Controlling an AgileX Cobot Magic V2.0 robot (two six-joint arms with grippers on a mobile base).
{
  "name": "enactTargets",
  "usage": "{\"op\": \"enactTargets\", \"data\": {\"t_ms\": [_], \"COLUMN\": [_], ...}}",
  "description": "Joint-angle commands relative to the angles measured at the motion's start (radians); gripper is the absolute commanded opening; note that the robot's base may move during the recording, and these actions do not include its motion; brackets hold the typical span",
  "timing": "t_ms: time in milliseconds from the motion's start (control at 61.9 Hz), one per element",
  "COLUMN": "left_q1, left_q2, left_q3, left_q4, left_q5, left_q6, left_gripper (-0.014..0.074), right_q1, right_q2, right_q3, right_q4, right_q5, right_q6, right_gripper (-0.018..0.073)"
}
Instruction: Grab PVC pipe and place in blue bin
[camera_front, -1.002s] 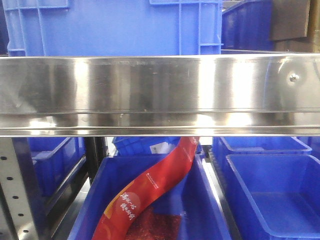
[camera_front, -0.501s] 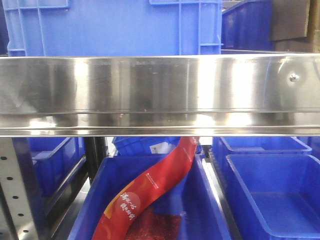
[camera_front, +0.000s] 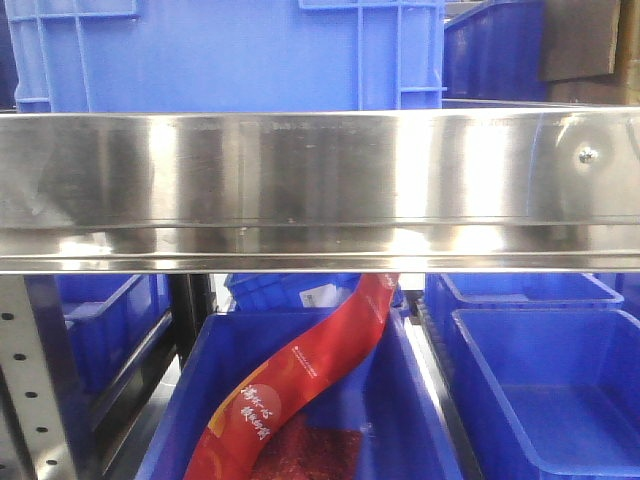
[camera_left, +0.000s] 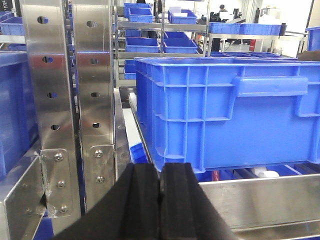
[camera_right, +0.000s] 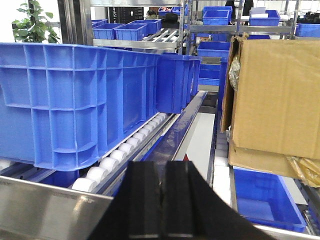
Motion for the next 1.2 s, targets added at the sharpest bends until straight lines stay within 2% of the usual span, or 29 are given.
{"op": "enactTargets", "data": {"t_ms": [0,81,242,469,679,970,1050,1180], "left_q1": [0.005,0.005,0.005,0.005,0.017,0.201,0.221,0.229], "left_q2": [-0.004,-0.004,-0.004,-0.004,-0.004,-0.004,-0.004,-0.006], "left_q3": [0.000,0.007,0.104,0.256,0.360,0.411,0.411,0.411], "left_q4": [0.000,0.003,0.017,0.025,0.021,-0.002,-0.008,-0.017], "left_q5": [-0.009,-0.041,-0.261,-0.444,-0.488,-0.486,-0.486,-0.421], "left_q6": [-0.008,-0.008,-0.008,-0.008,-0.008,0.003,0.003,0.003], "left_gripper": [-0.0111,-0.0111,-0.0111,-0.0111,-0.0111,-0.0111,-0.0111,-0.0111], "right_q1": [-0.004,-0.004,-0.004,-0.004,-0.004,-0.004,-0.004,-0.004], "right_q2": [-0.005,-0.005,-0.005,-0.005,-0.005,-0.005,-0.005,-0.005], "right_q3": [0.000,0.000,0.000,0.000,0.000,0.000,0.000,0.000], "right_q4": [0.004,0.004,0.004,0.004,0.004,0.004,0.004,0.004], "right_q5": [-0.023,-0.023,-0.023,-0.023,-0.023,-0.023,-0.023,-0.023], "right_q6": [0.001,0.001,0.001,0.001,0.001,0.001,0.001,0.001], "right_gripper": [-0.0160,-0.0160,-0.0160,-0.0160,-0.0160,-0.0160,-0.0160,-0.0160]}}
